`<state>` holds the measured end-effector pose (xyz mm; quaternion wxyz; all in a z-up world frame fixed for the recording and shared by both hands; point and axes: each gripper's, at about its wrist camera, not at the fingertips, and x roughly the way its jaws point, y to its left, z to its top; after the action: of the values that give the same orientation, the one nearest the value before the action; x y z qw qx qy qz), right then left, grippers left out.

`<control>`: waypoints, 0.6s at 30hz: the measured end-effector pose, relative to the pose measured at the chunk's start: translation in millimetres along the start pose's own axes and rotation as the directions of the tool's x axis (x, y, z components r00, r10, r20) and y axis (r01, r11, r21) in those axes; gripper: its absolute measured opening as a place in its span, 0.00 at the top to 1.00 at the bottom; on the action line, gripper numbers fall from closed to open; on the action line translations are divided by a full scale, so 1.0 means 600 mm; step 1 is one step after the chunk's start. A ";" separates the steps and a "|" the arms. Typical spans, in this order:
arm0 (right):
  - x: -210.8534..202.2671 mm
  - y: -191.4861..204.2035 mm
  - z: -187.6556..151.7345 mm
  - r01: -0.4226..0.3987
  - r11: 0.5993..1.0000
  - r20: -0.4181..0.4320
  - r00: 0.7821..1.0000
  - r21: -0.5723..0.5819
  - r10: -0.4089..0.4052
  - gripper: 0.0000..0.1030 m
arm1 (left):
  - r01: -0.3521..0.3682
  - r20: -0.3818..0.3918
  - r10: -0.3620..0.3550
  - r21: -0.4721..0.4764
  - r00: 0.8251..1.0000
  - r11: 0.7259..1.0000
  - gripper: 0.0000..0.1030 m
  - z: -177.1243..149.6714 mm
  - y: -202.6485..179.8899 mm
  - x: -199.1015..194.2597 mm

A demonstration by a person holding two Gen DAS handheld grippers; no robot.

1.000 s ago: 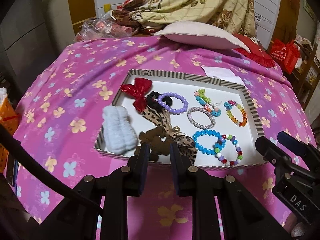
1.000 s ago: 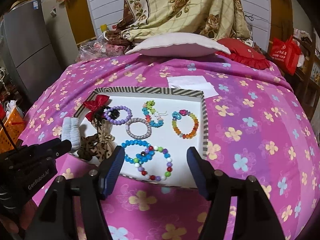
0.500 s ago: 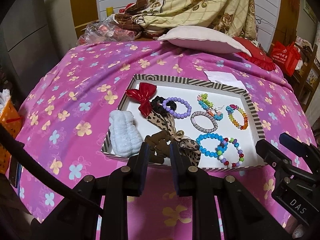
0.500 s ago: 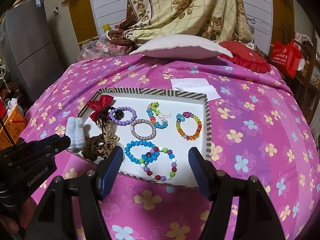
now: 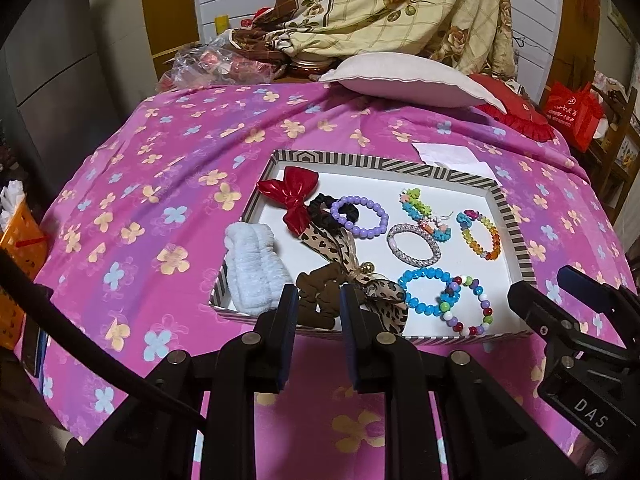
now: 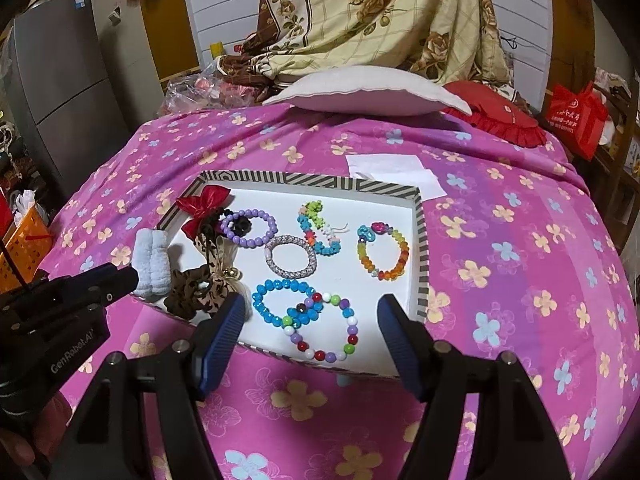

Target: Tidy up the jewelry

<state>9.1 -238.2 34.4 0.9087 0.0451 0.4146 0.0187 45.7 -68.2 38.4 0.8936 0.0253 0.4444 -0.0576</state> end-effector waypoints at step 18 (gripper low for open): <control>0.015 -0.005 0.001 0.001 1.000 -0.016 1.000 -0.007 -0.001 0.30 | -0.004 -0.008 0.004 0.000 1.000 1.000 0.62 0.001 0.003 0.011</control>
<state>15.3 -240.7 27.8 0.9055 0.0416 0.4218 0.0199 50.1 -66.9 33.6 0.8920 0.0264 0.4477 -0.0555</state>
